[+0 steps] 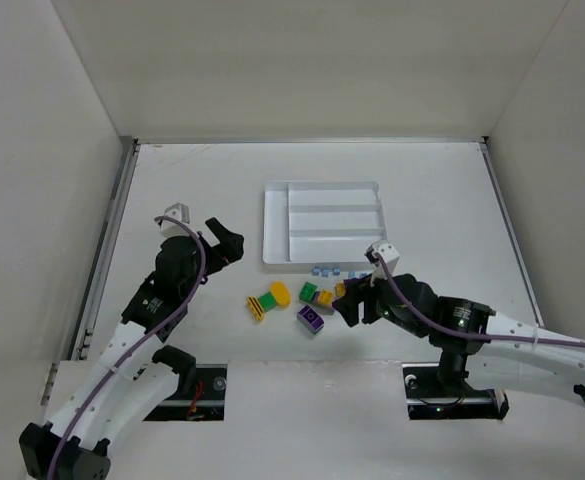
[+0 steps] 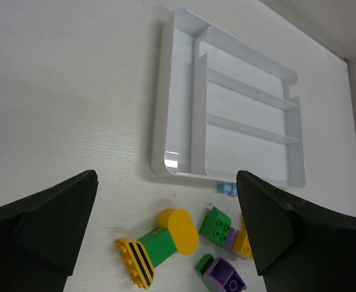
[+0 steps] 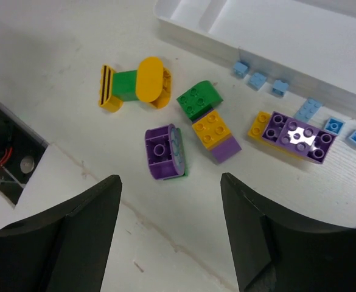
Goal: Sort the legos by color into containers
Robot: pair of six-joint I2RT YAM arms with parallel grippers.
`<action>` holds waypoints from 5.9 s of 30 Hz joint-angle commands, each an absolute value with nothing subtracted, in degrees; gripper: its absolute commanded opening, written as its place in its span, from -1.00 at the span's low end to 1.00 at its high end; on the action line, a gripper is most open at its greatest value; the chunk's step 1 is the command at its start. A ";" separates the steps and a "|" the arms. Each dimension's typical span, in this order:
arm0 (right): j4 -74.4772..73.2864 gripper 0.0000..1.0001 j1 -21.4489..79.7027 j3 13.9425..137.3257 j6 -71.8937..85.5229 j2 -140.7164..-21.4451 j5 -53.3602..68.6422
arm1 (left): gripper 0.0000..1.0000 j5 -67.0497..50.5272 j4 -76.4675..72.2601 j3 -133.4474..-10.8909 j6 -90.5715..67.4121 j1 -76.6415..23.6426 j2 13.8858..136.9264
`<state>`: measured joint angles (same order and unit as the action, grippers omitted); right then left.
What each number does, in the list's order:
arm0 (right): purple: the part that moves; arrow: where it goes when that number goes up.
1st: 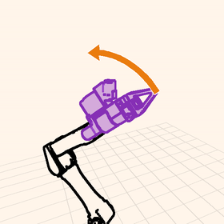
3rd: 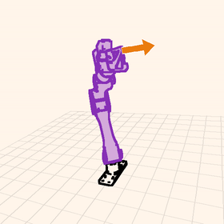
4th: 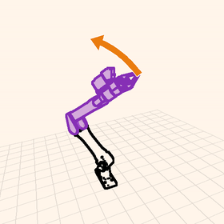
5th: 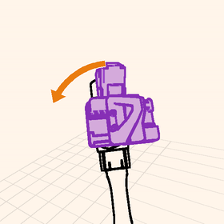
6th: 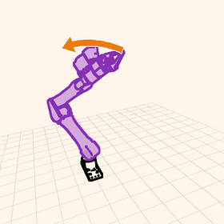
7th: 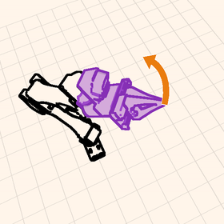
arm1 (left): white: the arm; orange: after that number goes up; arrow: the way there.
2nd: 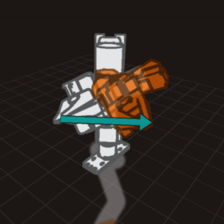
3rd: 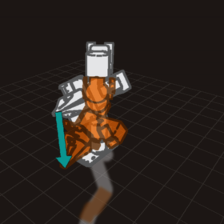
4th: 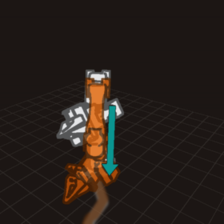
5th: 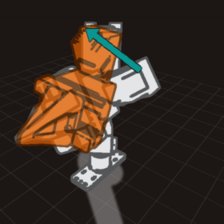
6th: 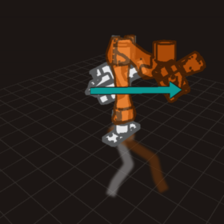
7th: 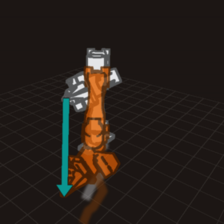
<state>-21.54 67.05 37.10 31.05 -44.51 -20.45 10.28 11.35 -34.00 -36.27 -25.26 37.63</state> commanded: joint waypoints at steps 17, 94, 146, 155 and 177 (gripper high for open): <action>-15.13 0.14 68.06 37.09 28.31 -52.55 -18.02 | 1.00 13.61 -5.28 -36.12 -39.11 -31.24 51.95; 55.45 -0.52 34.85 34.81 83.57 -73.55 13.27 | 0.13 -3.26 -52.46 -28.04 -65.12 -35.72 56.95; 69.43 -0.49 33.88 31.91 91.23 -84.73 14.24 | -0.71 -3.16 -57.74 -24.79 -67.24 -32.57 61.17; 64.97 -0.50 32.65 32.34 86.24 -86.04 15.56 | -0.75 -4.74 -54.33 -21.89 -65.49 -27.91 55.65; -4.91 -0.45 38.71 89.36 41.75 -115.39 -3.34 | -0.62 3.51 -23.73 -18.20 -48.96 -26.67 40.78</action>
<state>4.91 38.04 83.46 47.55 -112.42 0.51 2.48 -23.44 -19.09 -51.18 -27.22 42.57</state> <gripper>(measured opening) 0.431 0.333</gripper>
